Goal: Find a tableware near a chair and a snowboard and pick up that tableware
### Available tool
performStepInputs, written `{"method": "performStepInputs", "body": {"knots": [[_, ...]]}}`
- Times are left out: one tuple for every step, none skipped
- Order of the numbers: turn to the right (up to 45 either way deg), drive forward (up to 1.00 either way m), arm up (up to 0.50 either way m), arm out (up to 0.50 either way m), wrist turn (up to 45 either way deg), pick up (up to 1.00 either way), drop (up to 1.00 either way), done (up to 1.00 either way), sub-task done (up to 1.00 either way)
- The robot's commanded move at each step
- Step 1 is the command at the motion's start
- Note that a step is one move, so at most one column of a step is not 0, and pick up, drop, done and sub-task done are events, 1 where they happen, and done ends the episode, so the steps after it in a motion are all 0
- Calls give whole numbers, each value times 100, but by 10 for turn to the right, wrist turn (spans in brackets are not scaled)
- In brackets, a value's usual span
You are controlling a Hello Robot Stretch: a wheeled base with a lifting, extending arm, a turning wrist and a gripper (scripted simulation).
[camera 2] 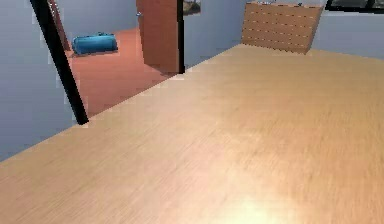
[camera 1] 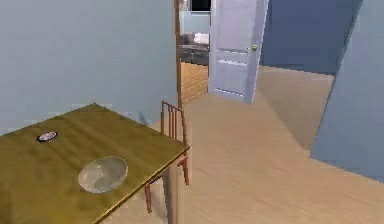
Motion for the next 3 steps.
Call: {"method": "performStepInputs", "body": {"knots": [[0, 25, 0, 0, 0, 0, 0, 0, 0], [-450, 0, 0, 0, 0, 0, 0, 0, 0], [-450, 0, 0, 0, 0, 0, 0, 0, 0]]}}
